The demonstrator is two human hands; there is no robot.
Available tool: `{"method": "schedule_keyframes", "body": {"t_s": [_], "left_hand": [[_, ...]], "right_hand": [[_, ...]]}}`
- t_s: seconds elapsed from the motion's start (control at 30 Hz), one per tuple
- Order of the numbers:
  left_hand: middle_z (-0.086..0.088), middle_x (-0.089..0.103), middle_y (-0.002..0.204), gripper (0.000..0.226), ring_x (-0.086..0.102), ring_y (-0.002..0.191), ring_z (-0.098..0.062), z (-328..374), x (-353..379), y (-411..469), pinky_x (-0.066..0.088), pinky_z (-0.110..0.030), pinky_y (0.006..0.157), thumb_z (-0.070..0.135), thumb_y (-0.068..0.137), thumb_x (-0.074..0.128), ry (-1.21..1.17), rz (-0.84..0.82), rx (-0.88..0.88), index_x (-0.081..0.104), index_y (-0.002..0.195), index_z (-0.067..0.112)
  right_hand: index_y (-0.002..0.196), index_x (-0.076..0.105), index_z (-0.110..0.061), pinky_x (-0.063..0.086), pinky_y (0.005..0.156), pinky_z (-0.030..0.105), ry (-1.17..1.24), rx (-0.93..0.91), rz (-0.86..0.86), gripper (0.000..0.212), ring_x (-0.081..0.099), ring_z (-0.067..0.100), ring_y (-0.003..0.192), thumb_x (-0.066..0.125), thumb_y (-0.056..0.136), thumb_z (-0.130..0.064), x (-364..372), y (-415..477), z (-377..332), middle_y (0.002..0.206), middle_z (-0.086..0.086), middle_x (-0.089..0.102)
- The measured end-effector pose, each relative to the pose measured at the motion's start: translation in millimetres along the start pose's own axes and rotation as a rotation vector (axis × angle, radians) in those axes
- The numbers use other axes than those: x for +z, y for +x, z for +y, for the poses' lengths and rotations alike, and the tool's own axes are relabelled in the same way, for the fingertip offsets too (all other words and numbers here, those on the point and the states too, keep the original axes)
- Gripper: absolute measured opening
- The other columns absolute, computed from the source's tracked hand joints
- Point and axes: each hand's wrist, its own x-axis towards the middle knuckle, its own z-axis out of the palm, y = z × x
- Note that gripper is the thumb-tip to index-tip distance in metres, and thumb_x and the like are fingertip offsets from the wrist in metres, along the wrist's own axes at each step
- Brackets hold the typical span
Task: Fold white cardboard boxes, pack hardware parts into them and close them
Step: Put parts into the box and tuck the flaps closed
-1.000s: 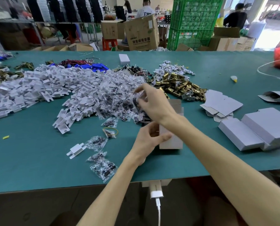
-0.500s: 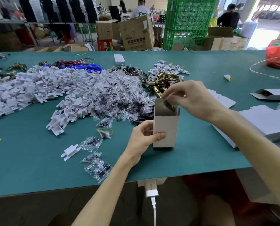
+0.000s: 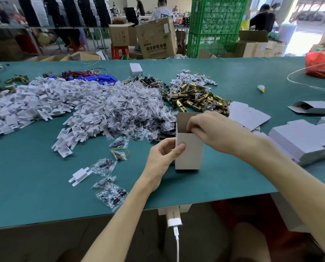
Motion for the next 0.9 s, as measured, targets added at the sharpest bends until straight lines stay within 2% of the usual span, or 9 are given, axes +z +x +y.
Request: {"method": "schedule_keyframes", "body": {"t_s": [0.13,0.3,0.43,0.53,0.6,0.67,0.73,0.8,0.9], "left_hand": [[-0.009,0.078,0.114,0.03,0.073,0.103,-0.015,0,0,-1,0.057,-0.023,0.082,0.016,0.095,0.073,-0.001,-0.001,0.004,0.07,0.122,0.003],[-0.005,0.078,0.112,0.031,0.072,0.104,-0.011,1,-1,-1,0.055,-0.02,0.082,0.019,0.094,0.073,0.008,-0.013,0.022,0.071,0.122,0.004],[-0.007,0.077,0.114,0.034,0.073,0.105,-0.015,2,0,-1,0.056,-0.022,0.084,0.024,0.093,0.075,0.003,-0.005,0.018,0.071,0.122,0.007],[-0.008,0.076,0.117,0.032,0.072,0.108,-0.018,2,-1,-1,0.057,-0.025,0.087,0.023,0.095,0.074,0.025,0.002,0.022,0.071,0.124,0.011],[-0.01,0.076,0.119,0.037,0.072,0.108,-0.019,3,0,-1,0.057,-0.027,0.088,0.024,0.093,0.075,0.028,0.01,0.027,0.069,0.129,0.016],[-0.012,0.075,0.118,0.046,0.073,0.107,-0.019,4,1,-1,0.058,-0.028,0.087,0.027,0.09,0.076,0.019,0.027,0.034,0.066,0.134,0.019],[-0.011,0.076,0.116,0.051,0.072,0.108,-0.02,3,1,-1,0.059,-0.034,0.091,0.029,0.09,0.077,0.02,0.036,0.041,0.063,0.139,0.024],[-0.009,0.076,0.117,0.055,0.071,0.11,-0.019,3,1,-1,0.06,-0.039,0.093,0.028,0.091,0.077,0.027,0.033,0.037,0.06,0.143,0.029],[-0.009,0.076,0.116,0.059,0.073,0.109,-0.02,2,2,-2,0.06,-0.038,0.087,0.025,0.092,0.077,0.027,0.036,0.026,0.056,0.146,0.035]], "right_hand": [[0.111,0.053,-0.015,0.048,0.088,0.05,0.014,0.115,-0.153,0.029,0.058,0.033,0.099,0.039,0.108,-0.04,7,0,-8,0.104,0.011,0.061],[0.103,0.049,-0.018,0.046,0.083,0.041,0.08,0.066,-0.121,0.026,0.054,0.025,0.096,0.049,0.104,-0.044,14,-5,-6,0.1,0.005,0.06],[0.11,0.058,-0.02,0.047,0.09,0.038,0.188,-0.017,0.044,0.013,0.051,0.015,0.105,0.052,0.104,-0.03,21,-13,3,0.104,-0.004,0.063],[0.122,0.059,-0.016,0.044,0.101,0.031,0.243,-0.097,0.251,0.02,0.048,0.011,0.12,0.057,0.102,-0.016,34,-21,9,0.121,-0.006,0.062],[0.124,0.057,-0.014,0.044,0.105,0.03,0.31,-0.092,0.398,0.028,0.046,0.012,0.128,0.064,0.097,-0.011,44,-26,11,0.132,-0.003,0.053],[0.121,0.056,-0.013,0.049,0.101,0.03,0.405,-0.029,0.543,0.029,0.047,0.011,0.128,0.068,0.095,-0.011,56,-30,14,0.132,-0.001,0.047],[0.12,0.056,-0.019,0.055,0.093,0.026,0.54,0.078,0.611,0.03,0.053,0.007,0.122,0.07,0.094,-0.015,69,-33,15,0.128,-0.002,0.048],[0.125,0.055,-0.028,0.059,0.087,0.027,0.745,0.19,0.522,0.034,0.062,0.004,0.11,0.07,0.095,-0.022,79,-33,14,0.123,-0.006,0.056],[0.14,0.046,-0.03,0.061,0.081,0.035,1.13,0.307,0.44,0.049,0.074,0.014,0.093,0.068,0.097,-0.025,97,-33,8,0.124,-0.005,0.064]]}}
